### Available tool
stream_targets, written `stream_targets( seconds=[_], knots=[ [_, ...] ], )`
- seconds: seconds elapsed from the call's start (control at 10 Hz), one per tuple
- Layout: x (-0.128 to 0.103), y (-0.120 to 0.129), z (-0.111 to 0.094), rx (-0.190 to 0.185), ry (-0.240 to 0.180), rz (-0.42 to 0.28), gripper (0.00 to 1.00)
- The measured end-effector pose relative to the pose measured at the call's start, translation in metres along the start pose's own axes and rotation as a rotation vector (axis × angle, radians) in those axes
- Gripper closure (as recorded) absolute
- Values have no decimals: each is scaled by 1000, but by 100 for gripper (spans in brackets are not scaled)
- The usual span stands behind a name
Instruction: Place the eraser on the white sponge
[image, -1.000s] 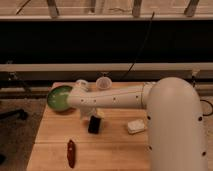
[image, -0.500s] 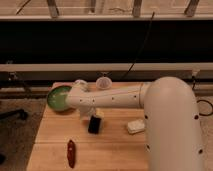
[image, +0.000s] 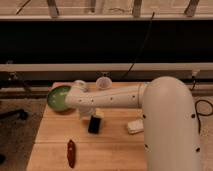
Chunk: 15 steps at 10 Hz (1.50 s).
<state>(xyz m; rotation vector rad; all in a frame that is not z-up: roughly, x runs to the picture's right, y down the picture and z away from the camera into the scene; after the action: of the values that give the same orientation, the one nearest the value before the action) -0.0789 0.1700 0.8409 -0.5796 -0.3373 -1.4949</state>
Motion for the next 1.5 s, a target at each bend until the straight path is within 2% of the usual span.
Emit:
stream_targets(
  seconds=[0.1, 0.3, 0.4, 0.8, 1.1, 1.3, 1.5],
  knots=[
    [-1, 1, 1, 10, -10, 4, 20],
    [-2, 11, 7, 75, -42, 20, 20],
    [-4, 13, 10, 95, -58, 28, 20],
    [-11, 21, 21, 120, -91, 45, 20],
    [-17, 24, 30, 115, -111, 49, 20],
    [-21, 26, 36, 103, -122, 44, 33],
    [-22, 24, 36, 99, -123, 32, 55]
  ],
)
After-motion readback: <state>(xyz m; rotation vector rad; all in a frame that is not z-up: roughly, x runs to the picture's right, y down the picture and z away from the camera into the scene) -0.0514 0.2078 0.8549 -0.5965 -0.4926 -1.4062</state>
